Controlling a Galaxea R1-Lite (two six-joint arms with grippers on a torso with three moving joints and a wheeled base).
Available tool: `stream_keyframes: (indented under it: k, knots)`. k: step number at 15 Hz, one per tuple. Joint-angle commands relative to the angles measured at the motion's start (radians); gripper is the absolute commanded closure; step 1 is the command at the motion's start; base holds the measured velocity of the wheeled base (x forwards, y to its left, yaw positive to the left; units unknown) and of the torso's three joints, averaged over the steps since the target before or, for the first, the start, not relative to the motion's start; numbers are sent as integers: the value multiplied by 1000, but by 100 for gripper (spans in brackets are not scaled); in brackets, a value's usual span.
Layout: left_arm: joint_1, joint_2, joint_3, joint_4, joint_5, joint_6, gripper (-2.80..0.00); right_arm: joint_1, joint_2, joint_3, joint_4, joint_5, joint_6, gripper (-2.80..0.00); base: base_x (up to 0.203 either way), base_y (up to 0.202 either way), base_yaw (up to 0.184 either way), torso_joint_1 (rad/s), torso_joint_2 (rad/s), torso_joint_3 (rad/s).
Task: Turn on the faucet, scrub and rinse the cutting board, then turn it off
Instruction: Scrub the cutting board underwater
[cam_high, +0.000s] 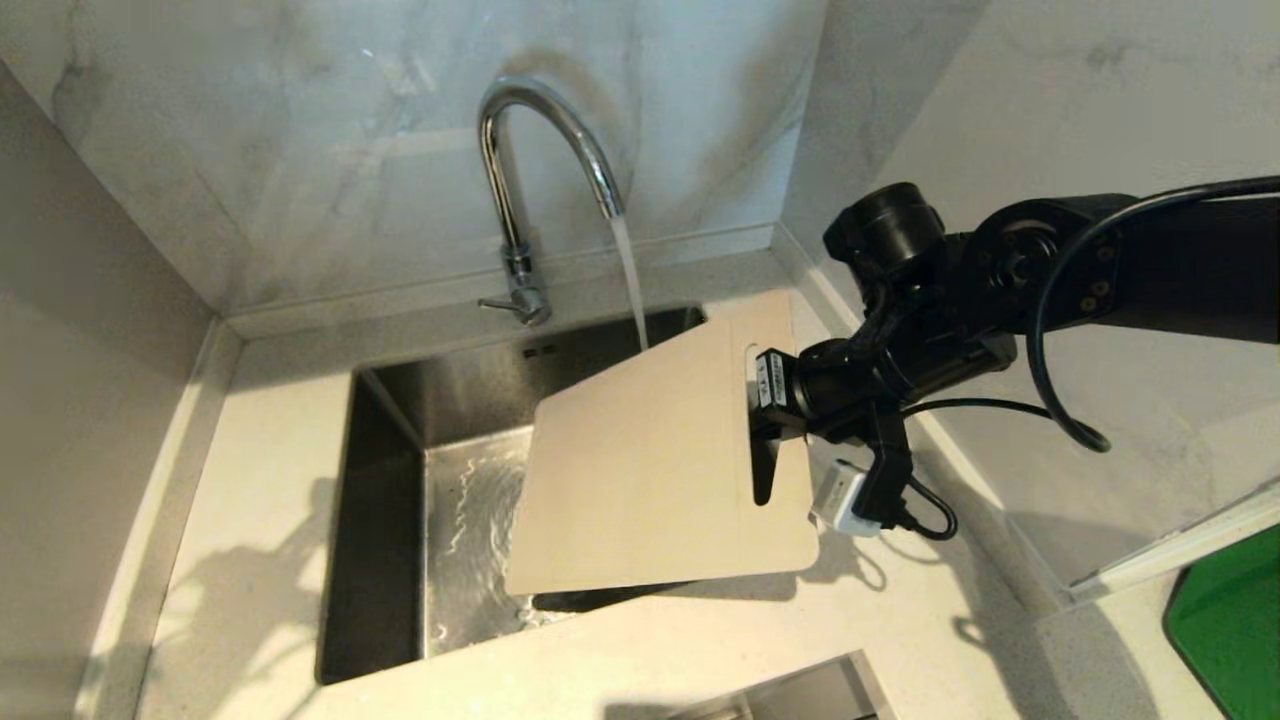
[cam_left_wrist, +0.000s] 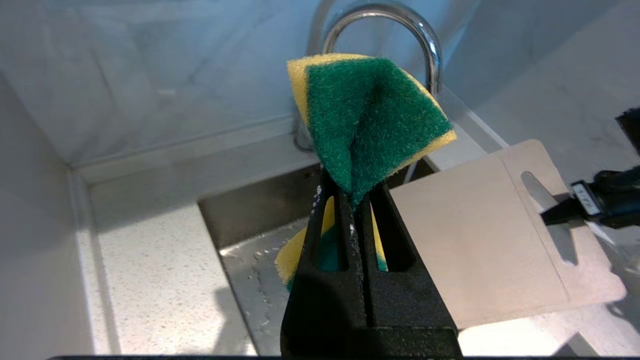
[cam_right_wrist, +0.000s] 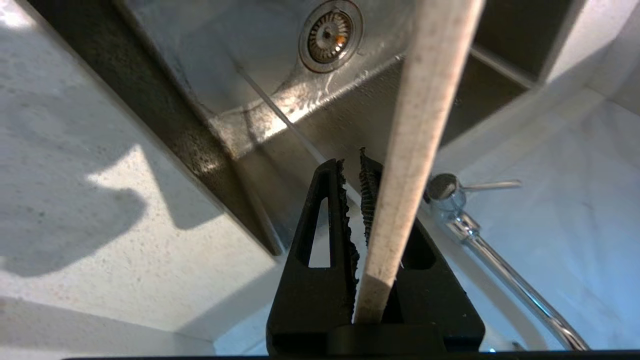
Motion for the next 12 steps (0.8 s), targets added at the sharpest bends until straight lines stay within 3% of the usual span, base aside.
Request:
stream_keyframes:
  k: [1,9,12]
  knots:
    - [-35,37,-12,-9,-1,-1,0,-1,29,-12,11,2,-16,0,0,0,0,0,0,0]
    - [-89,124,-76,-28,-3,2,0,-2,161,-258,82,-17,-16,0,0,0,0,0,0,0]
    - [-119,152,-104,-35,-3,2,0,-8,185,-266,86,-23,-16,0,0,0,0,0,0,0]
